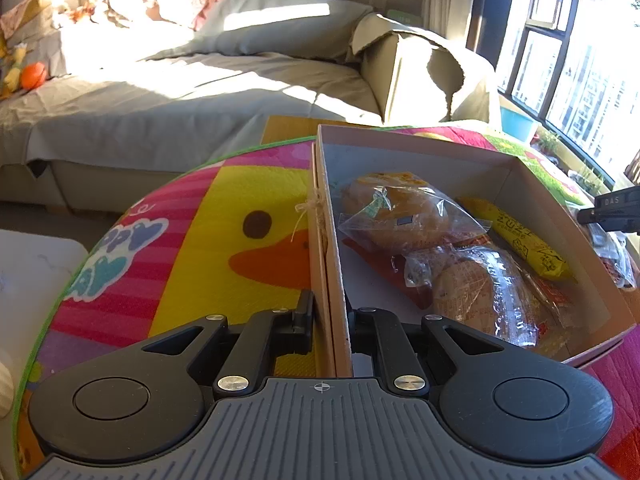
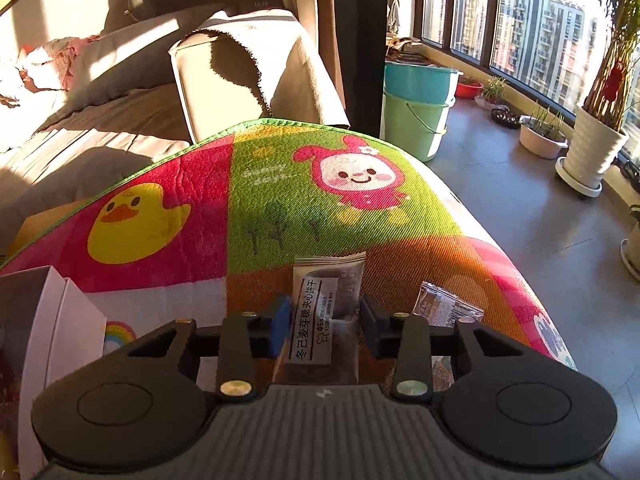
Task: Organize objects
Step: 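Reach the right gripper to the brown cookie packet, then grasp the brown cookie packet with the right gripper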
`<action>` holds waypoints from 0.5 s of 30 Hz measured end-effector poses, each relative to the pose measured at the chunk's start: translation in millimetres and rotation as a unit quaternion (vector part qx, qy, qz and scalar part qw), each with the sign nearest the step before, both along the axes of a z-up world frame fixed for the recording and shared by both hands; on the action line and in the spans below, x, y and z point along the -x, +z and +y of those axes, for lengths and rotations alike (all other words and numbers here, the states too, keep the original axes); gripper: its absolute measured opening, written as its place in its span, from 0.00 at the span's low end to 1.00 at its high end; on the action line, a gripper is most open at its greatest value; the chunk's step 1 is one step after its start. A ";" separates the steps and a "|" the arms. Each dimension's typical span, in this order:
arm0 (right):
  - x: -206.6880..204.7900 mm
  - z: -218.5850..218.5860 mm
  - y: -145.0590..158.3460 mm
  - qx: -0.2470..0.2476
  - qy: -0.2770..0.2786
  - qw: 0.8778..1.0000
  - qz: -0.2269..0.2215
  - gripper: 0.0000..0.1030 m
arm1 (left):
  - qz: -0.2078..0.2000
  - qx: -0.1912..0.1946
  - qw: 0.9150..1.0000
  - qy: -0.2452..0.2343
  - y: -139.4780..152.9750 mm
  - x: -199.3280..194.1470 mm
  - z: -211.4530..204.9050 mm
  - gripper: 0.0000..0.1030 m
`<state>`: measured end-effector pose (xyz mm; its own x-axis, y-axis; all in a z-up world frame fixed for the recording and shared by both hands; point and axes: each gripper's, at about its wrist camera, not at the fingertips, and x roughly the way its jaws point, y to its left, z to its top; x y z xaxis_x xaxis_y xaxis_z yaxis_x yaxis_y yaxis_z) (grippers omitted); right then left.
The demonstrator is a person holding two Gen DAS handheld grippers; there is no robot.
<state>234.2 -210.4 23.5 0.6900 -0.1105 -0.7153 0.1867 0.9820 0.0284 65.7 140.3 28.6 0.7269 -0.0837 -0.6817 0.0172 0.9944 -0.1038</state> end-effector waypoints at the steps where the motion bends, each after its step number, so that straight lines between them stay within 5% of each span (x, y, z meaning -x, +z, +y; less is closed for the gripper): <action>1: 6.1 1.1 6.0 0.000 0.008 1.000 -0.003 0.23 | 0.000 0.001 1.000 0.000 -0.5 0.1 0.1 0.12; 3: 21.4 4.6 19.8 -0.002 0.029 0.999 -0.016 0.10 | -0.001 0.001 1.000 -0.001 -1.1 0.1 0.1 0.12; 10: 74.6 23.4 44.4 -0.006 0.117 0.993 -0.018 0.10 | 0.000 0.002 1.000 -0.001 -1.5 -0.1 -0.3 0.12; 15: 60.1 14.4 33.0 -0.022 0.091 0.995 -0.014 0.40 | 0.000 0.002 1.000 -0.001 -1.3 0.7 -1.0 0.12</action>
